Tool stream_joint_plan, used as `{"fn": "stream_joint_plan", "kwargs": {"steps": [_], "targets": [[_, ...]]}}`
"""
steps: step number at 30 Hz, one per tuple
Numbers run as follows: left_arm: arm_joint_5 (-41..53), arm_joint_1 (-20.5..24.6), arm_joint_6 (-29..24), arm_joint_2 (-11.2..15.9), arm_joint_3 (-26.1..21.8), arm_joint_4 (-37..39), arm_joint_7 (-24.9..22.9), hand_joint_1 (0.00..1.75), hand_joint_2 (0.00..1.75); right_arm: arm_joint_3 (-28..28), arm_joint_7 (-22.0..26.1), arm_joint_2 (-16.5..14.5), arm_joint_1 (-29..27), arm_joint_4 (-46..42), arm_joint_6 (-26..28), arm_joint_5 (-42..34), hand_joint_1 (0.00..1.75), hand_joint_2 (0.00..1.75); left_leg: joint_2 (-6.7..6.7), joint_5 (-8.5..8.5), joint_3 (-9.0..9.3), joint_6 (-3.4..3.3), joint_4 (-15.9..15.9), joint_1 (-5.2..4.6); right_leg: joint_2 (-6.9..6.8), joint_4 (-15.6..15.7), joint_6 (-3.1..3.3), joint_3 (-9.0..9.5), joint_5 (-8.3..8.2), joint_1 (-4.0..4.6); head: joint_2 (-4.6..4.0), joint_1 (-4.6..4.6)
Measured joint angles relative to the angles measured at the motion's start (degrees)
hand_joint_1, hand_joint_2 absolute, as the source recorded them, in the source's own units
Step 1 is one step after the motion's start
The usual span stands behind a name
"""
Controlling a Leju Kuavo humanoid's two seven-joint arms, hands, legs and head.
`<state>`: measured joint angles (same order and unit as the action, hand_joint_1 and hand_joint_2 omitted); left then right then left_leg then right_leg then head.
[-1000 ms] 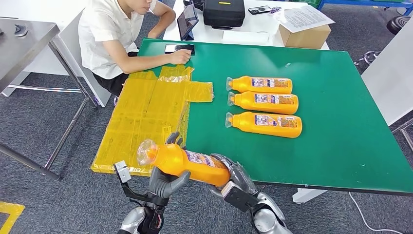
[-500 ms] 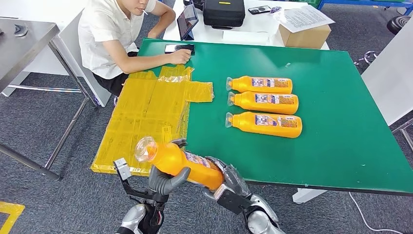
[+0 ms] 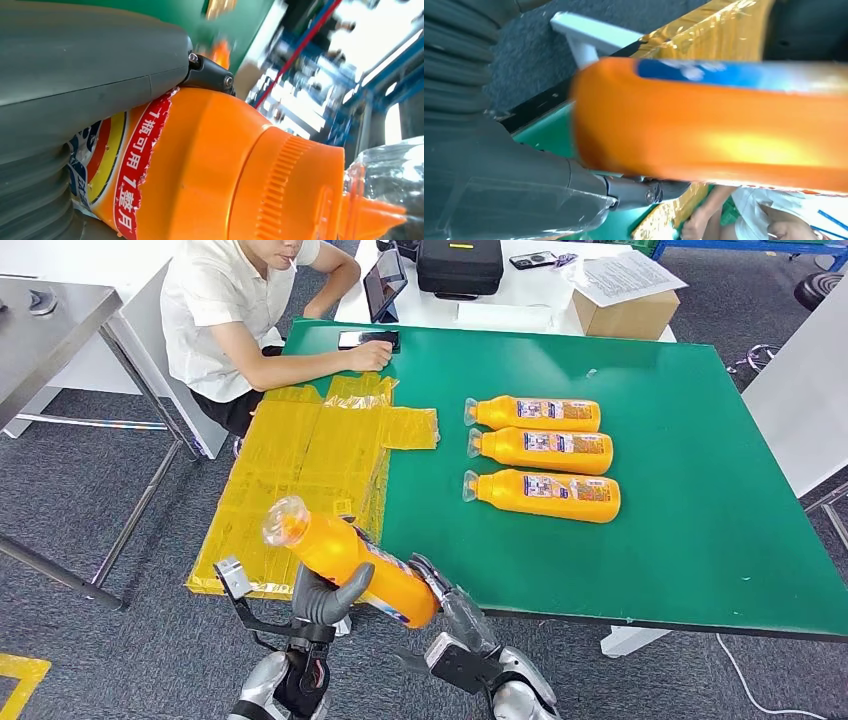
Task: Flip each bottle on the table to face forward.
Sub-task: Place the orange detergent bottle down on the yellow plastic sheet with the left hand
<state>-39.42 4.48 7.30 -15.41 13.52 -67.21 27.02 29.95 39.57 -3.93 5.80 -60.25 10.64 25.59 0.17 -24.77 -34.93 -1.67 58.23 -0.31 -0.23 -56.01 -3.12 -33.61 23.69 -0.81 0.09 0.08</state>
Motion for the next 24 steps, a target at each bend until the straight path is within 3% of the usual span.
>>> {"fn": "stream_joint_plan", "kwargs": {"steps": [4, 10, 13, 15, 19, 24], "targets": [[8.08, 0.94, -15.55, 0.24, -2.8, -1.62, 3.6, 1.75, 1.75, -1.19, 0.26, 0.42, -2.36, -3.17, 10.39, 1.77, 0.0, 0.0, -0.03, 0.01, -0.03, 0.01, 0.0, 0.01, -0.02, 0.0, 0.0, -0.04, 0.0, 0.01, 0.0, -0.01], [16.33, 2.38, -26.14, 0.78, -4.57, -2.55, 7.58, 1.75, 1.75, -3.99, 0.4, 1.22, -4.47, -8.89, 20.22, 3.3, 0.0, 0.0, -0.04, 0.04, -0.08, 0.01, 0.0, 0.0, -0.02, -0.01, 0.0, -0.07, -0.01, -0.01, 0.0, 0.01], [30.49, 3.77, -38.9, 1.42, -5.12, -2.63, 10.18, 1.75, 1.75, -8.62, 0.47, 0.29, -5.67, -14.69, 27.64, 7.22, 0.0, 0.0, -0.09, 0.08, -0.15, -0.03, 0.01, -0.01, -0.09, -0.02, -0.01, -0.1, -0.02, -0.01, 0.0, 0.01], [44.46, 5.36, -44.67, 1.91, -6.15, -1.61, 9.47, 1.75, 1.75, -14.12, 0.48, -1.55, -5.95, -19.88, 28.88, 9.01, 0.0, 0.0, -0.1, 0.1, -0.15, -0.04, 0.01, -0.01, -0.12, -0.02, -0.01, -0.09, -0.02, -0.01, 0.0, 0.0], [67.92, 8.24, -46.92, 2.44, -9.97, 2.32, 4.43, 1.75, 1.75, -23.4, 0.47, -5.01, -5.76, -27.57, 29.25, 7.13, 0.0, 0.0, -0.07, 0.12, -0.11, -0.03, 0.01, 0.0, -0.1, -0.03, -0.01, -0.08, -0.04, -0.01, 0.0, 0.02], [73.08, 9.9, -47.18, 2.84, -12.8, 5.55, 2.7, 1.75, 1.75, -26.95, 0.46, -6.75, -5.97, -30.95, 29.35, 5.68, 0.0, 0.0, -0.06, 0.13, -0.13, -0.01, 0.01, 0.0, -0.09, -0.04, -0.01, -0.13, -0.04, 0.0, 0.0, 0.0]]}}
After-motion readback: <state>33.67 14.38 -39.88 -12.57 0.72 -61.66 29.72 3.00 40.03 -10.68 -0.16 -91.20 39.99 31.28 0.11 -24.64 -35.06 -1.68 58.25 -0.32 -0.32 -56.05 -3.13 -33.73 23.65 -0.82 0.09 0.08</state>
